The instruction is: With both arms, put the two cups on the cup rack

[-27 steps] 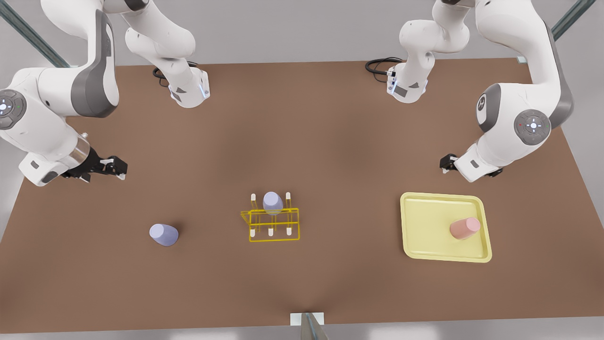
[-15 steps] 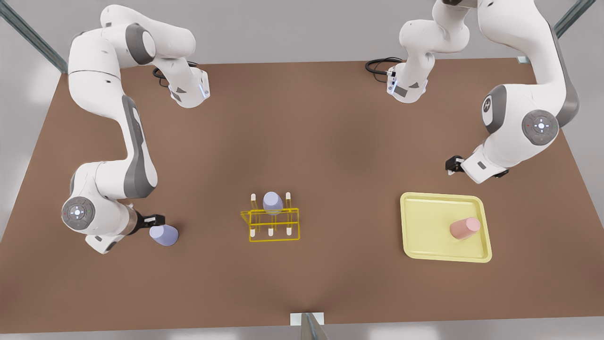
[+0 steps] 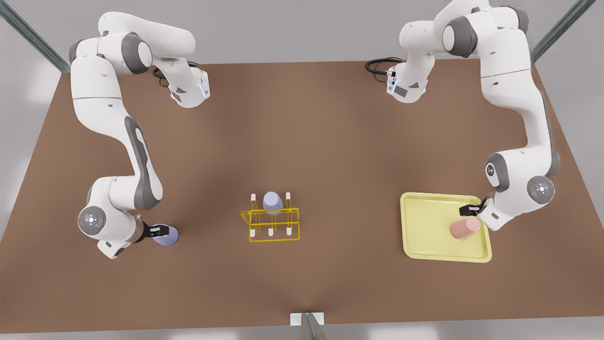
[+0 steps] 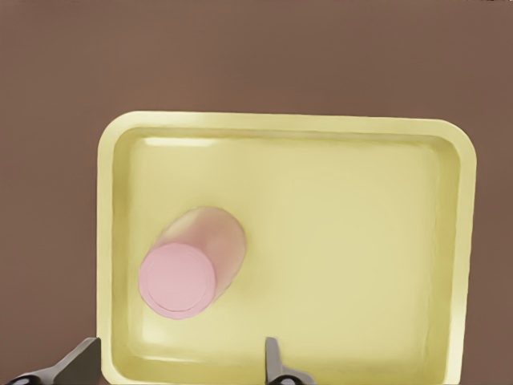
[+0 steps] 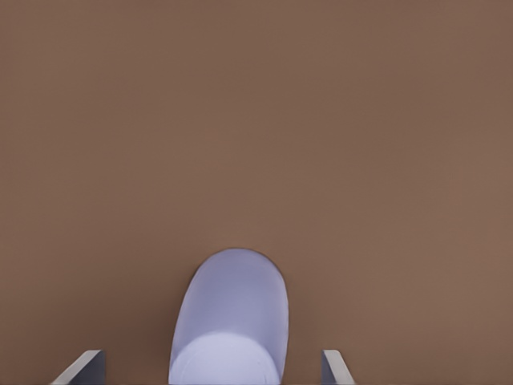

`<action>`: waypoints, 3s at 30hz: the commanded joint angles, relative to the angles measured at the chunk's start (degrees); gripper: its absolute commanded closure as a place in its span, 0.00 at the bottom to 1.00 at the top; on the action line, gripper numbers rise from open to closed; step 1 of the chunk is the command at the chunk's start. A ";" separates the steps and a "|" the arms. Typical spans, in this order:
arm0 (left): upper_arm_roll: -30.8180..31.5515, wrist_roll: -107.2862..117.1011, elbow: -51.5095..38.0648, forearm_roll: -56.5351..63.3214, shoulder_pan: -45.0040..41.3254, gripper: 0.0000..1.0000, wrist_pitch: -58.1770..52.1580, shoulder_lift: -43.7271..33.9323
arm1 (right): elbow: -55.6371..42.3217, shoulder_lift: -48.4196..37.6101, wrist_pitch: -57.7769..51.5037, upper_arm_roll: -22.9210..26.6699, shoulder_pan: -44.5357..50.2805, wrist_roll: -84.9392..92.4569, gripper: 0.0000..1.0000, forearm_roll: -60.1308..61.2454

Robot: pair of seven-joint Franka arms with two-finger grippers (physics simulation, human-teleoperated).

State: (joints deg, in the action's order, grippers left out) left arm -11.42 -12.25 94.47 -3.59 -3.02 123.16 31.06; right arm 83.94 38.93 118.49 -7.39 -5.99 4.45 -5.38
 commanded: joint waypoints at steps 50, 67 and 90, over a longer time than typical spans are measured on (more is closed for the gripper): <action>0.96 -7.18 0.45 -4.58 2.58 0.09 12.11 9.37 | 14.32 -0.26 17.83 0.09 -1.04 0.29 0.12 -0.42; 1.84 -3.58 0.27 -4.67 -0.14 0.19 11.32 5.86 | 11.68 -3.24 16.51 -3.68 -1.22 1.61 0.21 -0.07; 3.24 63.57 -42.09 -12.84 -32.49 0.18 -11.19 20.10 | -3.96 -3.07 6.32 -17.84 6.96 -4.01 0.20 4.93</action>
State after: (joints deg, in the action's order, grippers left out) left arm -8.23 17.49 53.01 -14.32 -35.49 113.41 51.15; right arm 80.09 35.87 128.62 -25.05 0.83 4.43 -1.51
